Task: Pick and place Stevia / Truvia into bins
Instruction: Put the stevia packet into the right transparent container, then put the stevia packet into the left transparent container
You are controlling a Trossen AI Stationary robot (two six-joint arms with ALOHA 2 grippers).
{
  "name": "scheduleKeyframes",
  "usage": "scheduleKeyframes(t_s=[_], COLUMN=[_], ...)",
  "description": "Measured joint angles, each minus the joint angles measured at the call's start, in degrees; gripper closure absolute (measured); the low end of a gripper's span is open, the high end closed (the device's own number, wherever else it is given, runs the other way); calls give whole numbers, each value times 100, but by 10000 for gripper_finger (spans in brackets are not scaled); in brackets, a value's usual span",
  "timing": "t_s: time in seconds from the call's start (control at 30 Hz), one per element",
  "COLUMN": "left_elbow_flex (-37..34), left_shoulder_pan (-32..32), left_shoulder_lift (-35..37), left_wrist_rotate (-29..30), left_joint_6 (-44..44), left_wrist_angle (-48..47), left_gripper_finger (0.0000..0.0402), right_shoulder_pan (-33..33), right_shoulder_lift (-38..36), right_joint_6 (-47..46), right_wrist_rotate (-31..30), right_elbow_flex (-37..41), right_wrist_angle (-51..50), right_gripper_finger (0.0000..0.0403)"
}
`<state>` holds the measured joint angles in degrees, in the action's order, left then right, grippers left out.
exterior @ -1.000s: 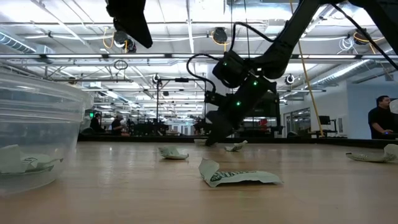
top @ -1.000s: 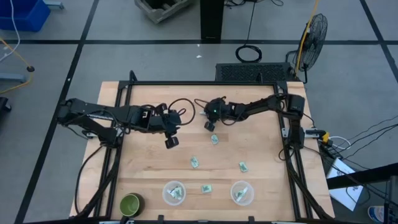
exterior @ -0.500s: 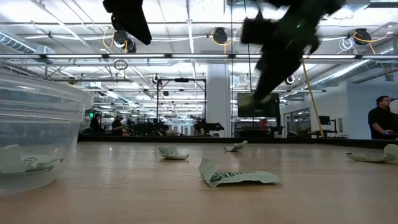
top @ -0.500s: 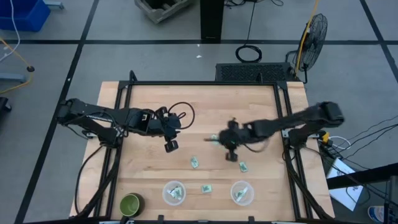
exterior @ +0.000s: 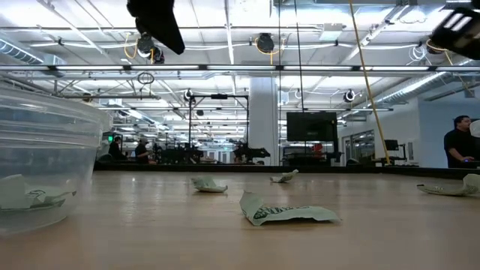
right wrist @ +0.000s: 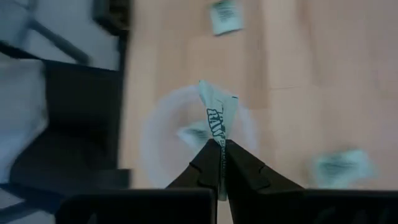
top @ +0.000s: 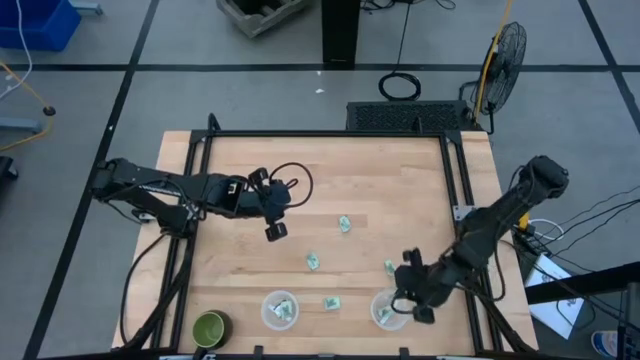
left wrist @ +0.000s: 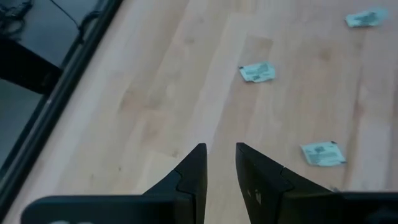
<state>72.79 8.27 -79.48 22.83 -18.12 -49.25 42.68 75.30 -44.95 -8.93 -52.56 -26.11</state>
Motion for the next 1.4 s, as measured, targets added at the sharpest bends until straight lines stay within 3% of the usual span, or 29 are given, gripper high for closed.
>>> scheduleKeyframes(t_s=[0.2, 0.4, 0.6, 1.0, 1.4], left_elbow_flex=[0, 0, 0, 0, 0], left_shoulder_pan=[-4, -4, -4, -4, -4], left_shoulder_lift=[0, 0, 0, 0, 0], left_wrist_rotate=[81, 79, 112, 125, 129], left_joint_6=[-53, -217, -185, -184, -250], left_wrist_angle=[4, 4, 15, 30, 463], left_gripper_finger=[311, 311, 311, 311, 311], right_shoulder_pan=[50, 50, 46, 43, 39], right_shoulder_lift=[239, 587, 713, 631, 79], right_joint_6=[166, 227, 397, 551, 1003], right_wrist_rotate=[177, 760, 747, 491, 419], right_elbow_flex=[575, 665, 665, 665, 664], right_wrist_angle=[1232, 1263, 1260, 1266, 1263], right_gripper_finger=[399, 399, 389, 311, 301])
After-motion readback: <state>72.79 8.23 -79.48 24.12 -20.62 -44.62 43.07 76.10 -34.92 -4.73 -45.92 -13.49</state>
